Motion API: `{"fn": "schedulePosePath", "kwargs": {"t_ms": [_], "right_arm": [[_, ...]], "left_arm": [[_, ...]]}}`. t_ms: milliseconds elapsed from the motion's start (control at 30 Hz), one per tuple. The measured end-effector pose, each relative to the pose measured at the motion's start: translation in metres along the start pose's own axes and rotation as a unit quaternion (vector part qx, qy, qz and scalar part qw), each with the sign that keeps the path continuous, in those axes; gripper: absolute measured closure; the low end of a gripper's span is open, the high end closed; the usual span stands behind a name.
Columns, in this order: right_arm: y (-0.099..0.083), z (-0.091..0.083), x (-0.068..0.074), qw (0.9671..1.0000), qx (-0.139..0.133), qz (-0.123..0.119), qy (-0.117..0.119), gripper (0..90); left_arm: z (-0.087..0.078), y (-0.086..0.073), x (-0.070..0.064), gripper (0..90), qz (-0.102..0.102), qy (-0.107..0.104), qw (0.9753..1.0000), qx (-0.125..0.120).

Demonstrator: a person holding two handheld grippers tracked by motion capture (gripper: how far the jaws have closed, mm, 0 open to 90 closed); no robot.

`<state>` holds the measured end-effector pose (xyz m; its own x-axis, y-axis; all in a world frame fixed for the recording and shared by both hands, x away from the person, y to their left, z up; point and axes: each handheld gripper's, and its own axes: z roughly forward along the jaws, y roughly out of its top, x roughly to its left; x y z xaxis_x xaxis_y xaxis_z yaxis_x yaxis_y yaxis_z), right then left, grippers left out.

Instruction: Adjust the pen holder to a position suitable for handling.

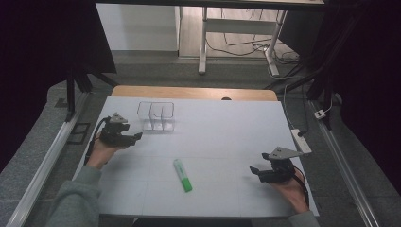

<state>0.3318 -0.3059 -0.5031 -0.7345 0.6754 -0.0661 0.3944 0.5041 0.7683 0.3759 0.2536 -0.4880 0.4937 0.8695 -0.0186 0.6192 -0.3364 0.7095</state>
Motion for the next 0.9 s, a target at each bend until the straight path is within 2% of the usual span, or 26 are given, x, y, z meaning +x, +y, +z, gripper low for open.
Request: {"fn": "schedulePosePath", "kwargs": {"t_ms": [167, 300, 367, 533, 600, 667, 733, 833, 900], "right_arm": [[0.000, 0.002, 0.000, 1.0000, 0.004, -0.003, 0.000, 23.5], [-0.001, 0.003, 0.000, 1.0000, 0.004, -0.001, -0.002, 23.5], [0.000, 0.002, 0.000, 1.0000, 0.006, -0.001, -0.002, 23.5], [-0.001, 0.004, 0.000, 1.0000, 0.008, -0.001, -0.001, 23.5], [-0.001, 0.004, 0.000, 1.0000, 0.008, -0.001, -0.001, 23.5], [-0.001, 0.004, 0.000, 1.0000, 0.008, -0.001, -0.001, 23.5], [-0.001, 0.004, 0.000, 1.0000, 0.008, 0.000, -0.003, 23.5], [-0.001, 0.005, -0.001, 0.9999, 0.010, 0.002, -0.001, 23.5], [-0.001, 0.004, -0.001, 0.9999, 0.010, 0.003, -0.002, 23.5]], "left_arm": [[0.007, 0.006, 0.010, 36.7, -0.010, 0.004, 0.9999, 0.003], [0.013, 0.008, 0.015, 46.1, -0.018, 0.015, 0.9997, -0.002], [0.016, 0.008, 0.017, 52.2, -0.022, 0.024, 0.9994, -0.010], [0.024, 0.009, 0.023, 70.6, -0.025, 0.025, 0.9992, -0.017], [0.028, 0.009, 0.027, 79.8, -0.030, 0.029, 0.9990, -0.014], [0.030, 0.009, 0.030, 87.6, -0.039, 0.025, 0.9988, -0.017], [0.032, 0.010, 0.033, 88.8, -0.046, 0.021, 0.9984, -0.025], [0.036, 0.012, 0.036, 88.9, -0.049, 0.028, 0.9981, -0.025], [0.039, 0.014, 0.039, 89.0, -0.052, 0.022, 0.9982, -0.022]]}}
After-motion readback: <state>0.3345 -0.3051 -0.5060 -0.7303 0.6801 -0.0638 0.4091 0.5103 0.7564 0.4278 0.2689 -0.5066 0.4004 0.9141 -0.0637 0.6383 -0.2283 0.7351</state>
